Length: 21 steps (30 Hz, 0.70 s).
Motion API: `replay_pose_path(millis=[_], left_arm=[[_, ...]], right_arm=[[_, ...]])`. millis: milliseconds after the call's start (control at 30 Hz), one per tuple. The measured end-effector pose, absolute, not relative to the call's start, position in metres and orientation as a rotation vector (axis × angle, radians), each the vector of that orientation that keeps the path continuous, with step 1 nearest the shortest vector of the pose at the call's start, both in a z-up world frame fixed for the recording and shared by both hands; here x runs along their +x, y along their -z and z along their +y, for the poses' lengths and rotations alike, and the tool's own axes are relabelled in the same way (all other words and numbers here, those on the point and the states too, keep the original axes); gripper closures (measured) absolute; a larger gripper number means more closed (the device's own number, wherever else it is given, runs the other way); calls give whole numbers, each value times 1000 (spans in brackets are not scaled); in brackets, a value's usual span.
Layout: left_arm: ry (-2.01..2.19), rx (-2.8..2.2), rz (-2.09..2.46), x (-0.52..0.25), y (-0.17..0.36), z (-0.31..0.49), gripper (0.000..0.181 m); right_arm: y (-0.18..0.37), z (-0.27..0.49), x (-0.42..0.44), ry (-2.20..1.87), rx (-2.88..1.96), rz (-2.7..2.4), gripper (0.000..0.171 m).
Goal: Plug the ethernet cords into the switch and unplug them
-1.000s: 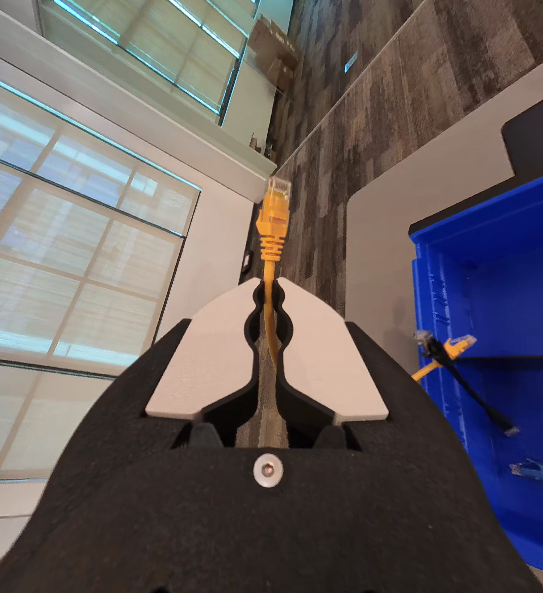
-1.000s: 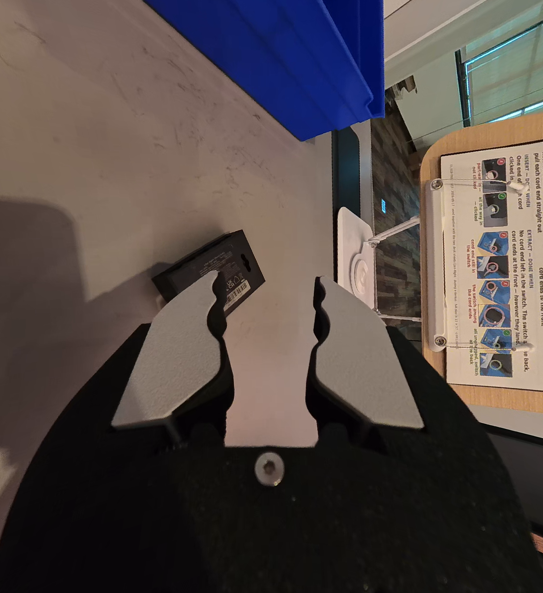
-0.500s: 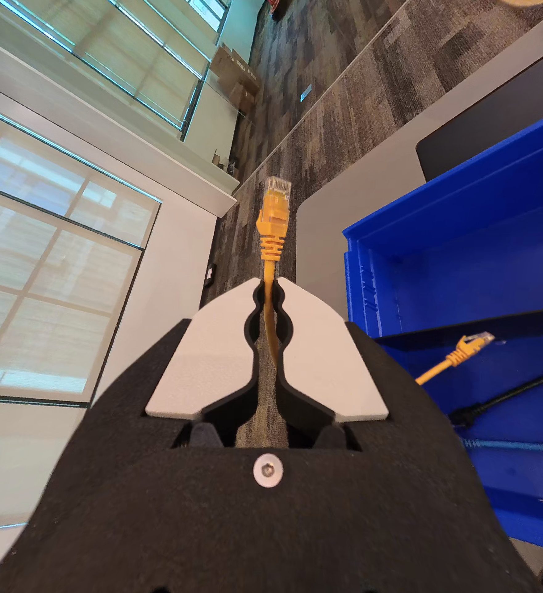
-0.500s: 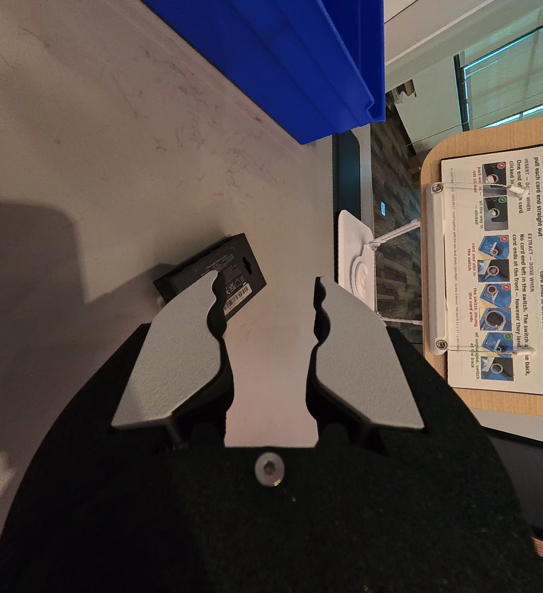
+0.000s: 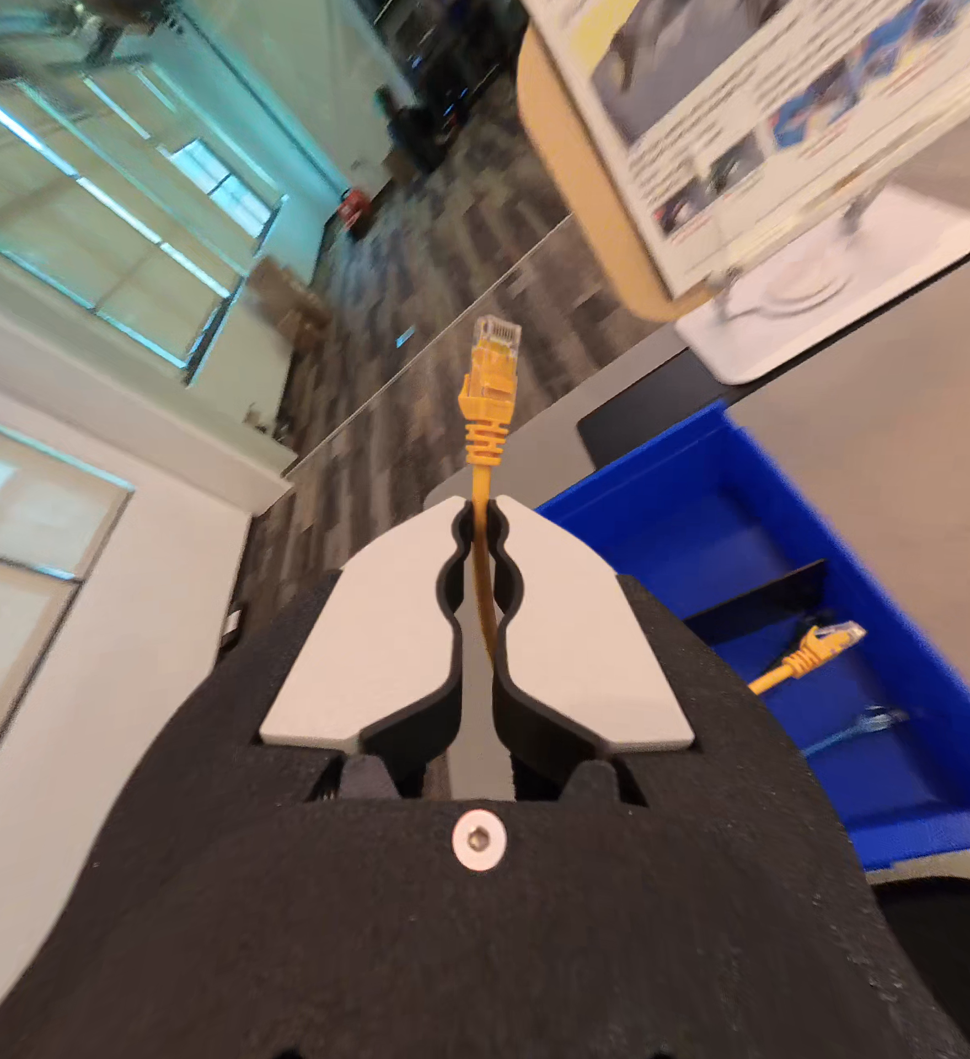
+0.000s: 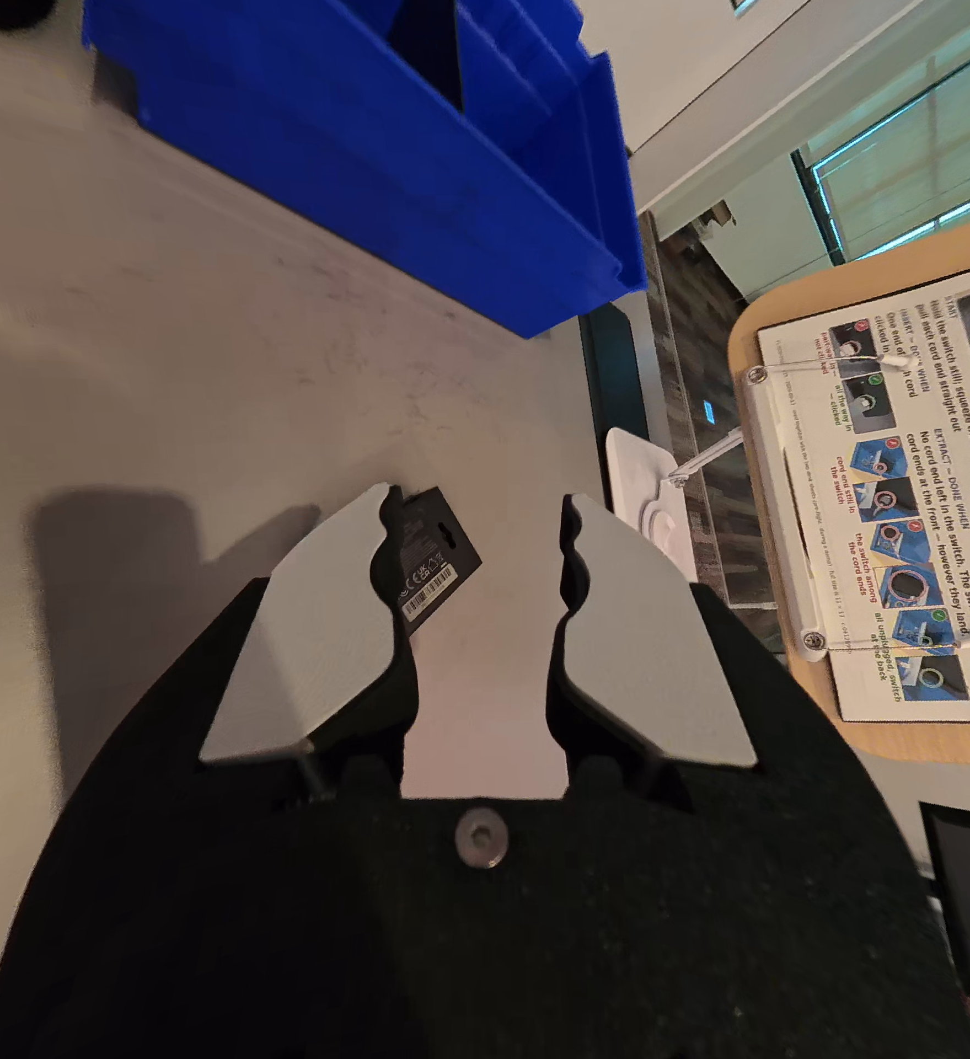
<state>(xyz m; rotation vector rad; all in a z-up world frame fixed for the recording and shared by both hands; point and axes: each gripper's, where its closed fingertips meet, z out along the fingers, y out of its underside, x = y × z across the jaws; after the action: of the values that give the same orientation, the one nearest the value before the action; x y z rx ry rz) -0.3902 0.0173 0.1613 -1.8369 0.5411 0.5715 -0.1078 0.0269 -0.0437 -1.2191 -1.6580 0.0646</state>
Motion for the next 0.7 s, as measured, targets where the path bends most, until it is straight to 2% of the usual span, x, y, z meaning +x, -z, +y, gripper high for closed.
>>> replay_pose_path(millis=[167, 333, 500, 600, 700], left_arm=[[-140, -1762, 697, -323, -175, 26, 177], [56, -1722, 728, -270, -154, 48, 177], [-117, -1693, 719, -234, -120, 66, 177], [-155, -1682, 683, -210, -109, 71, 177], [-161, -1657, 667, -184, -102, 70, 177]], right_arm=[[18, 20, -109, -165, -1203, -1590, 122], [-19, 11, -108, -376, -1241, -1435, 123], [-80, 23, -109, -631, -1397, -1062, 124], [-115, 37, -120, -762, -1470, -859, 131], [-126, 49, -134, -774, -1520, -792, 125]])
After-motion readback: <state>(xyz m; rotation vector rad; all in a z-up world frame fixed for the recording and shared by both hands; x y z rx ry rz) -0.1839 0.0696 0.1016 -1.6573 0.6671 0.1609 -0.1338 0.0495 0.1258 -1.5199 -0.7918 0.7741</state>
